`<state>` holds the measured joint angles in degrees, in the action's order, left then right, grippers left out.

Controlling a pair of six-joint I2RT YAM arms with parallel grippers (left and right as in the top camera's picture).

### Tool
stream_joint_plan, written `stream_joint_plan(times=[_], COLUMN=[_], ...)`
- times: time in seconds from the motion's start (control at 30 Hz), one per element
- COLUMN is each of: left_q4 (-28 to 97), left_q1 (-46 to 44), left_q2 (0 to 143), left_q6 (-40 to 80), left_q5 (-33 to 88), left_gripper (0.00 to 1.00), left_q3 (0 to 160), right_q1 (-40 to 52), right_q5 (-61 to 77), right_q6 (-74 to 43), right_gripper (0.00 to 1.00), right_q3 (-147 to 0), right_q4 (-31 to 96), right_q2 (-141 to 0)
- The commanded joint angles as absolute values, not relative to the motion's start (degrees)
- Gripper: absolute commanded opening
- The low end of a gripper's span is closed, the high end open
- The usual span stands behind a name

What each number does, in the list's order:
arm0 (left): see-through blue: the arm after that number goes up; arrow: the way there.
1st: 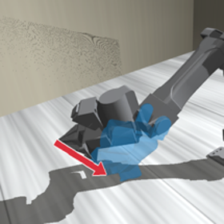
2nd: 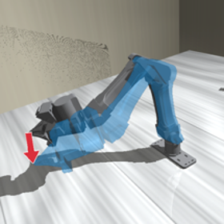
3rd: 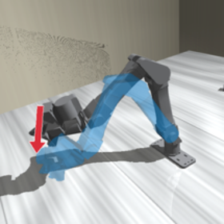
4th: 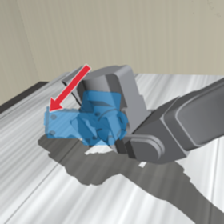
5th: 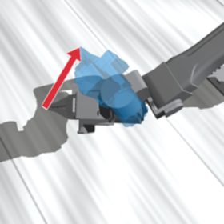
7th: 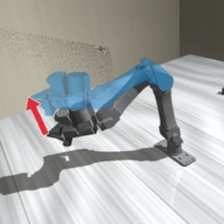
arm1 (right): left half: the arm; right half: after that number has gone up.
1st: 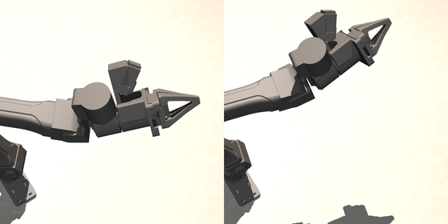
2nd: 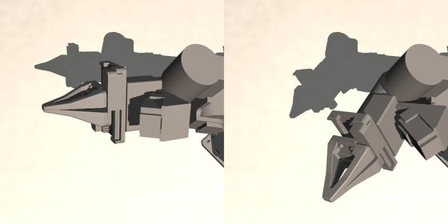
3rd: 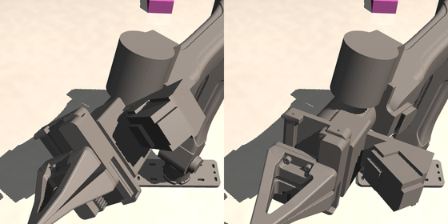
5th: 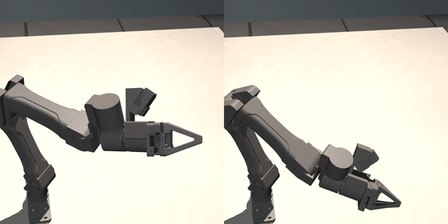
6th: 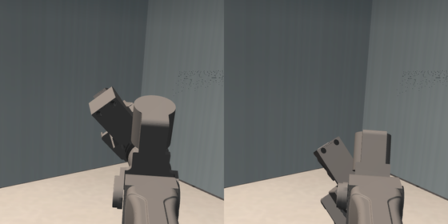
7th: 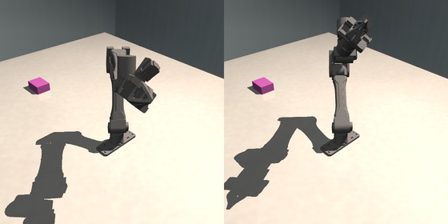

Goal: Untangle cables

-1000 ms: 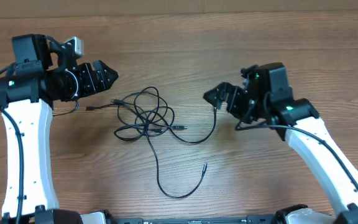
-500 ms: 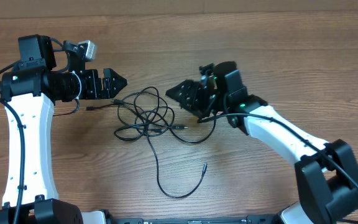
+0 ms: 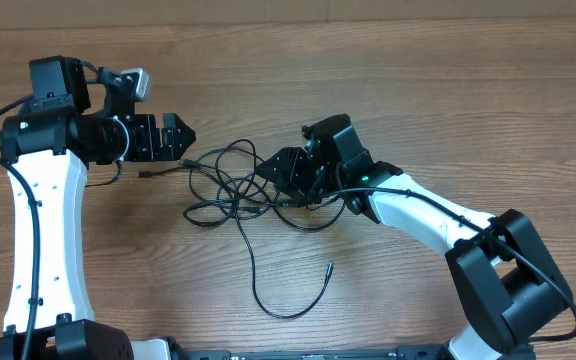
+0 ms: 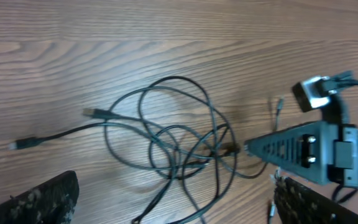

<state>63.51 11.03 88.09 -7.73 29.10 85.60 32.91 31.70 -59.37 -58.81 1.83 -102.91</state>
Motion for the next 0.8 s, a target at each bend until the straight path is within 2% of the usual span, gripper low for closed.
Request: stream_joint_plan(times=[0.0, 0.23, 0.33, 0.53, 0.67, 0.77], left_q4=[63.64, 63.64, 63.64, 63.64, 63.64, 63.64], left_q1=[11.18, 11.18, 11.18, 11.18, 11.18, 11.18], left_q2=[88.05, 88.07, 88.07, 88.07, 88.07, 88.07], left_q6=[-9.02, -8.99, -8.99, -8.99, -8.99, -9.02], left_q5=[24.18, 21.85, 21.85, 21.85, 21.85, 21.85], left_gripper=[1.0, 1.0, 1.0, 1.0, 1.0, 1.0], left_q3=[86.52, 86.52, 86.52, 86.52, 86.52, 86.52], right_q1=[34.17, 36.91, 38.02, 39.92, 40.45, 40.49], right_q5=[27.88, 23.59, 21.98, 16.58, 14.52, 14.13], right_q6=[-60.64, -63.7, -66.06, -66.52, -67.96, -69.04], right_gripper=[0.57, 0.57, 0.51, 0.49, 0.43, 0.42], right_q3=[-59.27, -59.27, -59.27, -59.27, -59.27, -59.27], right_q4=[1.76, 1.76, 1.67, 1.54, 0.69, -0.23], right_q2=[-102.89, -102.89, -102.89, -102.91, -103.0, -103.5])
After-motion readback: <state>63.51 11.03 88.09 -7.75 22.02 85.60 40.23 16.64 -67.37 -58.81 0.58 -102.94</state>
